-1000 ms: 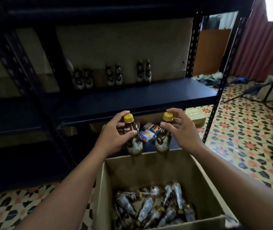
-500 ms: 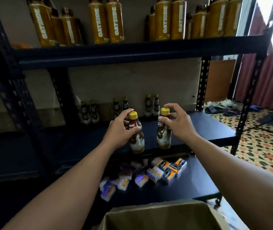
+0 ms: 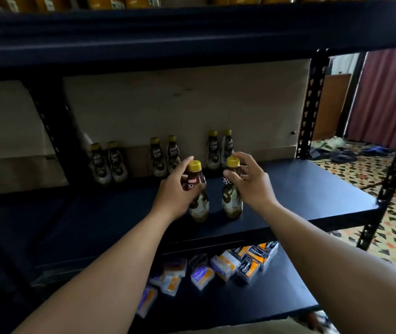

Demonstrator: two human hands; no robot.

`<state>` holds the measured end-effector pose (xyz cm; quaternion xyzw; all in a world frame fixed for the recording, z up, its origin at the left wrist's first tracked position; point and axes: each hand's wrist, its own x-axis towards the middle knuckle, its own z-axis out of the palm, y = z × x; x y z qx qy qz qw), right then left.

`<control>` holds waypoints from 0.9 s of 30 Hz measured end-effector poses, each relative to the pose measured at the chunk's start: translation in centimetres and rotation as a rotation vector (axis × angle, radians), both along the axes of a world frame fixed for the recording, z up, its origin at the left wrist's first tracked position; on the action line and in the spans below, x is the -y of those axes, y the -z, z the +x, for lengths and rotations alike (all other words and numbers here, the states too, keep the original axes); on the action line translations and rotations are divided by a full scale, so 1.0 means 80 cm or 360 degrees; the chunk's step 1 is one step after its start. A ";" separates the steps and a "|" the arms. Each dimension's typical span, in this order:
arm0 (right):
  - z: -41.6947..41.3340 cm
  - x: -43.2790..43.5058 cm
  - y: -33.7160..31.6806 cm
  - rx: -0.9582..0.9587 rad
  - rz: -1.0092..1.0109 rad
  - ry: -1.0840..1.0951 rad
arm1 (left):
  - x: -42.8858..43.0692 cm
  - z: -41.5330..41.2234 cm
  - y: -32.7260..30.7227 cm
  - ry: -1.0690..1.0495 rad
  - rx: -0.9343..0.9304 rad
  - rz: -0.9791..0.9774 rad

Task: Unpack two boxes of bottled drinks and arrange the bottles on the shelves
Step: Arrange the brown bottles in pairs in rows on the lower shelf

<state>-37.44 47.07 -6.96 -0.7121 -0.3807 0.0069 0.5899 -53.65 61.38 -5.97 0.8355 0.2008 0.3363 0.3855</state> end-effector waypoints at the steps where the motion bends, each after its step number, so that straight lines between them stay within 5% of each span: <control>1: 0.002 -0.002 0.005 0.0028 0.0000 0.0007 | -0.002 0.004 0.006 0.0003 0.0017 -0.0005; 27: 0.023 -0.013 0.075 -0.0098 -0.0103 -0.0209 | -0.029 0.036 0.090 0.0095 0.0016 -0.0216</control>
